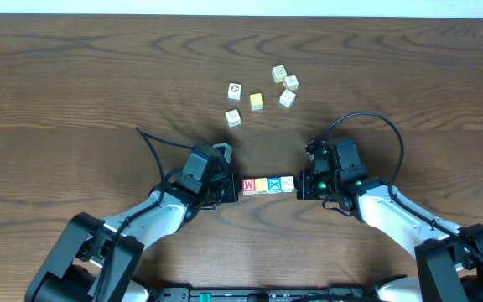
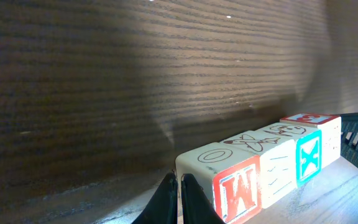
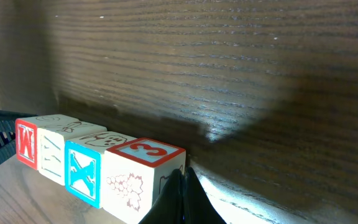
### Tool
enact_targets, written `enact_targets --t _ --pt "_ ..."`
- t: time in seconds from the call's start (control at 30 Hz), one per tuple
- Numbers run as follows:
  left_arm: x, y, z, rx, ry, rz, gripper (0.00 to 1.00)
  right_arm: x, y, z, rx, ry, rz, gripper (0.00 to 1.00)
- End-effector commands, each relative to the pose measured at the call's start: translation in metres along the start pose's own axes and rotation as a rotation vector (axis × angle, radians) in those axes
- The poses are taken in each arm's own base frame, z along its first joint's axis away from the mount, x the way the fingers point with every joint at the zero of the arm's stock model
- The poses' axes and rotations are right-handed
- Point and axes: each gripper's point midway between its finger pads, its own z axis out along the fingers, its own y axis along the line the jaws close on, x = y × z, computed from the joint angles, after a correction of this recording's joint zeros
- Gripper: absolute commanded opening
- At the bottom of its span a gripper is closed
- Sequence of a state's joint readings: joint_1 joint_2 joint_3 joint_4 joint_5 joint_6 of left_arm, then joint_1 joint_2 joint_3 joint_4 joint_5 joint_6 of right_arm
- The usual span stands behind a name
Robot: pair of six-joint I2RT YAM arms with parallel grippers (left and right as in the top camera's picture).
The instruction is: Lift 4 blocks
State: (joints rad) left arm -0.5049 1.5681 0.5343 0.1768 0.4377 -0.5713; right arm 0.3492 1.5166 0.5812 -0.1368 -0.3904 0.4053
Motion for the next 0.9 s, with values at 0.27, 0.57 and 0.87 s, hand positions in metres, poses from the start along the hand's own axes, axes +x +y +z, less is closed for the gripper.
enact_targets --t 0.27,0.57,0.87 --pt "0.0129 -0.0352 0.0007 0.153 0.077 0.058 0.07 0.0252 0.0635 -0.004 -0.3 0.132 -0.054 0.01" --pt "0.0085 -0.039 0.0 0.16 0.068 0.063 0.07 0.0252 0.0635 -0.0041 -0.3 0.132 -0.054 0.01" --pt "0.0058 -0.0414 -0.0004 0.164 0.062 0.066 0.07 0.0262 0.0672 -0.0055 -0.322 0.14 -0.054 0.01"
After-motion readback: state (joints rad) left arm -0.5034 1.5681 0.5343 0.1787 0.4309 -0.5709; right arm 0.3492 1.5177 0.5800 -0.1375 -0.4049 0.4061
